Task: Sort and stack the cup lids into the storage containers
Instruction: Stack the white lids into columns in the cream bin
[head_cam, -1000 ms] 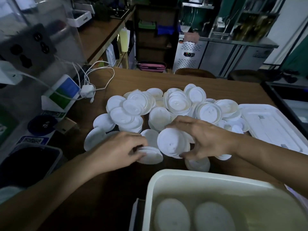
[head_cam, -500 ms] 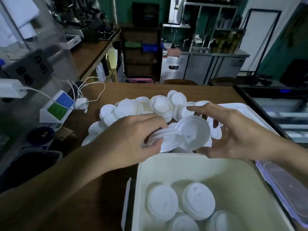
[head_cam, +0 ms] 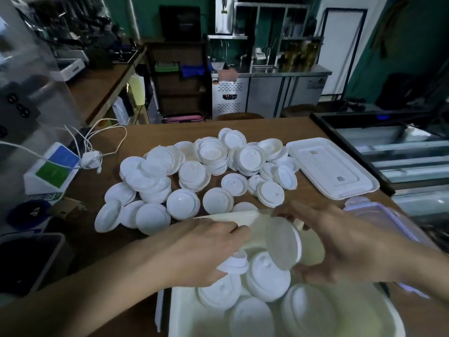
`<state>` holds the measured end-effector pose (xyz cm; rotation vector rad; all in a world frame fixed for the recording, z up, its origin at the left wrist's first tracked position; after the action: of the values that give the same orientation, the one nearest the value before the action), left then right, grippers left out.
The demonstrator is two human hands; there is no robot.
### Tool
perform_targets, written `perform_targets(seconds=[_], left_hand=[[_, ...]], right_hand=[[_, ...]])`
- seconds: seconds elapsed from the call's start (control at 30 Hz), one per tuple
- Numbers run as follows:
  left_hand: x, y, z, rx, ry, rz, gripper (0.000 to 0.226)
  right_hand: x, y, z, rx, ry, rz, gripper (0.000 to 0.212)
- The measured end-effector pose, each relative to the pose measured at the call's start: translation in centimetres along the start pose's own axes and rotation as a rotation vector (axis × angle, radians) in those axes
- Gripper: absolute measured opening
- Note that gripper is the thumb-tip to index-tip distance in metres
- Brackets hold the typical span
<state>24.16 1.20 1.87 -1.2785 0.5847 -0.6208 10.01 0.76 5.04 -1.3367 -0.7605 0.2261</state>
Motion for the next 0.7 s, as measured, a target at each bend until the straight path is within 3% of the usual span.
perform_targets(seconds=[0.23,0.5,0.7], left_hand=[[0.4,1.8,-0.5,0.121,-0.046,0.022,0.034],[1.1,4.2,-0.3,0.305,-0.124,0.103,0.060],[0.7,3.6,-0.6,0.240,-0.139,0.079,0.048]], right_hand=[[-0.8,4.0,-0.1,0.211,0.106,0.197,0.092],[-1.1,6.6,-1.3,0.321,0.178,0.287,0.068],[-1.3,8.6,-1.7,0.359,0.179,0.252,0.064]])
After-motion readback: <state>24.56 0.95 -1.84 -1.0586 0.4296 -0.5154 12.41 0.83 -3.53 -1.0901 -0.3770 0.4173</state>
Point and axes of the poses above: each hand's wrist, its own z-axis away from the middle knuckle, its own y-axis out of the palm, x = y × z, the point moved 10 cm from there along -z, towards the middle knuckle, and after that the axes turned 4 degrees about -y, right-handed, at the moved point
